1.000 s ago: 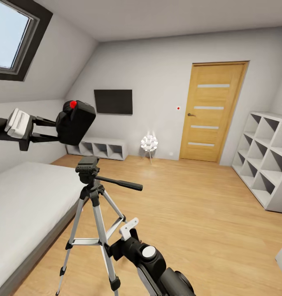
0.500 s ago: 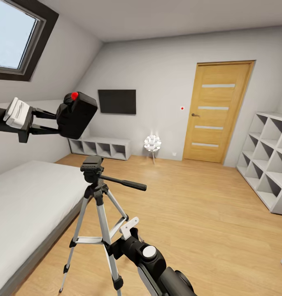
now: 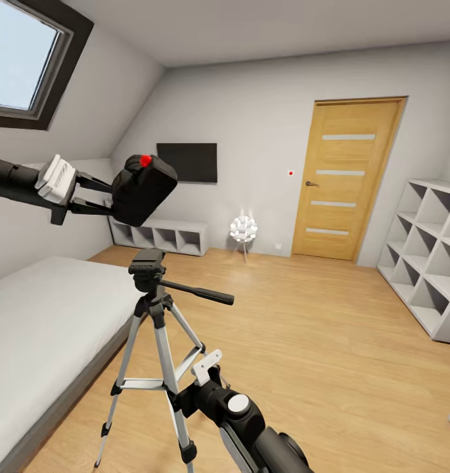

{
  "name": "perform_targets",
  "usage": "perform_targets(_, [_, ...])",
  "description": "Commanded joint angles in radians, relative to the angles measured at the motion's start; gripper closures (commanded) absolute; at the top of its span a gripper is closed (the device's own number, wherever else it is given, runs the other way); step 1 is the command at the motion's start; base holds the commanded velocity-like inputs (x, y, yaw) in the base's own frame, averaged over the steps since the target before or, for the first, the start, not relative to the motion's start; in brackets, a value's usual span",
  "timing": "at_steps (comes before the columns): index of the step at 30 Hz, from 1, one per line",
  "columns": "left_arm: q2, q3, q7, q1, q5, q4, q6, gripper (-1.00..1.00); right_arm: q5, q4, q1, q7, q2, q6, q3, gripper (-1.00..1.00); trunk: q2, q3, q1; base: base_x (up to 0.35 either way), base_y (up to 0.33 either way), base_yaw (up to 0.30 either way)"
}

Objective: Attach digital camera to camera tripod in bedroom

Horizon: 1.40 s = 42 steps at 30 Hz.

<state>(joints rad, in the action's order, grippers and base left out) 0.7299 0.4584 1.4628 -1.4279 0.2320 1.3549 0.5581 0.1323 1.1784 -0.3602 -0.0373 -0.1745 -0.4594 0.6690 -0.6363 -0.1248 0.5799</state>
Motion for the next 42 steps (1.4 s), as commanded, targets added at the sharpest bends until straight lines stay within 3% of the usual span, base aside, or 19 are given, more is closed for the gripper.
perform_targets(1, [0.0,0.014,0.001,-0.01,0.005,-0.004,0.008,1.0,0.012,-0.001,-0.002,0.001,0.0,-0.004,0.001,-1.0,-0.002,-0.002,0.0,0.0,0.0,0.05])
perform_targets(10, [-0.004,0.05,0.001,-0.034,0.029,-0.017,0.019,1.0,0.03,-0.011,-0.02,0.001,0.0,-0.001,0.001,-1.0,-0.002,-0.002,0.0,0.0,0.0,0.119])
perform_targets(27, [-0.004,0.06,0.003,-0.064,0.052,-0.018,0.044,1.0,0.037,-0.031,-0.028,0.002,0.0,0.005,0.003,-1.0,-0.002,-0.002,0.0,0.0,0.0,0.022])
perform_targets(33, [-0.004,0.069,0.004,-0.066,0.064,-0.017,0.046,1.0,0.041,-0.097,-0.07,0.002,0.0,0.038,0.005,-1.0,-0.002,-0.002,0.0,0.0,0.0,0.002])
perform_targets(42, [-0.004,0.105,0.004,-0.067,0.07,-0.019,0.045,1.0,0.091,-0.186,-0.12,0.002,0.0,0.086,0.009,-1.0,-0.002,-0.002,0.0,0.0,0.0,0.0])
